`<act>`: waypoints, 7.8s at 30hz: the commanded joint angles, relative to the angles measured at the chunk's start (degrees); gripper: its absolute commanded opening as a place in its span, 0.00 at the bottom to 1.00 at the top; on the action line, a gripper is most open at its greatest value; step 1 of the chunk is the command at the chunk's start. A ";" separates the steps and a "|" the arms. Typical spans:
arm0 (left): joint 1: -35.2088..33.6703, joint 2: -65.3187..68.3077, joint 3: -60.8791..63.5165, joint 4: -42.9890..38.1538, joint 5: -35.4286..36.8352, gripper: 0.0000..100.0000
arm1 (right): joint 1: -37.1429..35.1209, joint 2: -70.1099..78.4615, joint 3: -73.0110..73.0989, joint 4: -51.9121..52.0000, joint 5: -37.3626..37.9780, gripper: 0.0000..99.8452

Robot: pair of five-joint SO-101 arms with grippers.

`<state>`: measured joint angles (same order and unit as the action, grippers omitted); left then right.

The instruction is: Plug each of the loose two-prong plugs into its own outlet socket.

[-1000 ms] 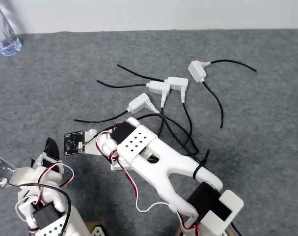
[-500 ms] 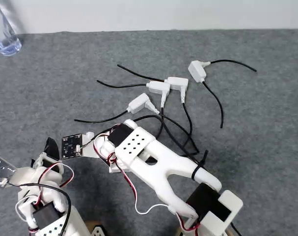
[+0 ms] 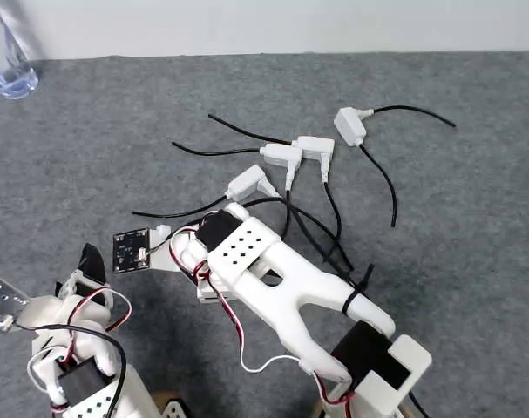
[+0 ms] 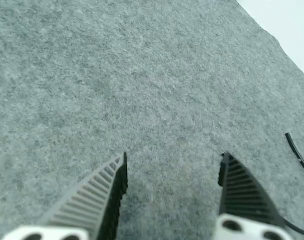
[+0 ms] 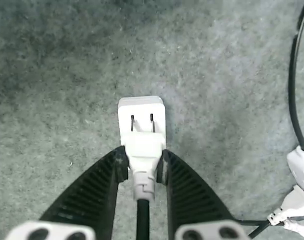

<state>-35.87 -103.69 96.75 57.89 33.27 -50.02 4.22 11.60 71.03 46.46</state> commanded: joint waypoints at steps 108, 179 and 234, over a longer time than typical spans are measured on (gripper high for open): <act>44.84 -0.53 -0.48 -11.96 16.79 0.28 | 7.08 -25.54 -17.76 15.16 -11.43 0.01; -5.89 -0.26 -0.22 -0.79 -19.60 0.28 | -2.77 -3.03 -3.96 2.15 5.01 0.01; -5.89 -0.44 -0.22 0.79 -19.69 0.28 | -3.30 3.74 -3.87 4.00 3.52 0.09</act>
<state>-41.41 -103.69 96.92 58.59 13.93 -53.63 10.55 8.26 71.38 50.42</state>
